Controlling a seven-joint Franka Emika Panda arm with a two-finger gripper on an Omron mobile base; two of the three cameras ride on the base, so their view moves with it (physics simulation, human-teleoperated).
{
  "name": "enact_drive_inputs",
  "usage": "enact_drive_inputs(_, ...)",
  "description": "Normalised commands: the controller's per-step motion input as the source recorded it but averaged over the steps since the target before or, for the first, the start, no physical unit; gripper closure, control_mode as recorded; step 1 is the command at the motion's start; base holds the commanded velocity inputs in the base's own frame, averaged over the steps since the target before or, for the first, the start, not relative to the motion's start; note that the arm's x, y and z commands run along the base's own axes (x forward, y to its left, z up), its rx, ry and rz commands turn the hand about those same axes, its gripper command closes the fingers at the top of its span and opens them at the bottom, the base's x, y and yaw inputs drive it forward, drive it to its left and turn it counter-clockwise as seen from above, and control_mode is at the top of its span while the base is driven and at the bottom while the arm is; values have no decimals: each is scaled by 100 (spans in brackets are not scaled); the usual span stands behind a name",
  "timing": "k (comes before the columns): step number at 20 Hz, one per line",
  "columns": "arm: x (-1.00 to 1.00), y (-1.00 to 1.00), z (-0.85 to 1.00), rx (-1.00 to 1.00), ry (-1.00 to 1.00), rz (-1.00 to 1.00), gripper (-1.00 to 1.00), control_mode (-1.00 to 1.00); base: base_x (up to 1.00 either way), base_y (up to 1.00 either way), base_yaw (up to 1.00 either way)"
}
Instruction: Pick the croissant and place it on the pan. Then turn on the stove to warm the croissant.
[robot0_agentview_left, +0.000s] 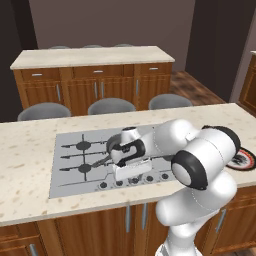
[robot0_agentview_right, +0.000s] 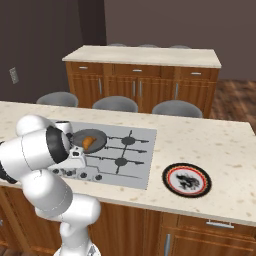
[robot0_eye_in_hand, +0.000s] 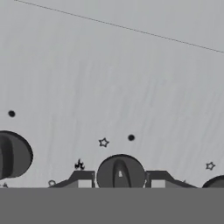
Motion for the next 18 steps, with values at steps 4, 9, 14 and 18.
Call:
enact_drive_inputs(4,-21,-1,-24,7,0,23,100,-100,0,0,0)
enact_drive_inputs(9,-24,-12,-32,19,0,22,100,-100,0,0,0)
enact_drive_inputs(14,-23,-19,-38,28,-1,20,100,-100,0,0,0)
enact_drive_inputs(18,-6,0,-36,19,1,24,100,-100,0,0,0)
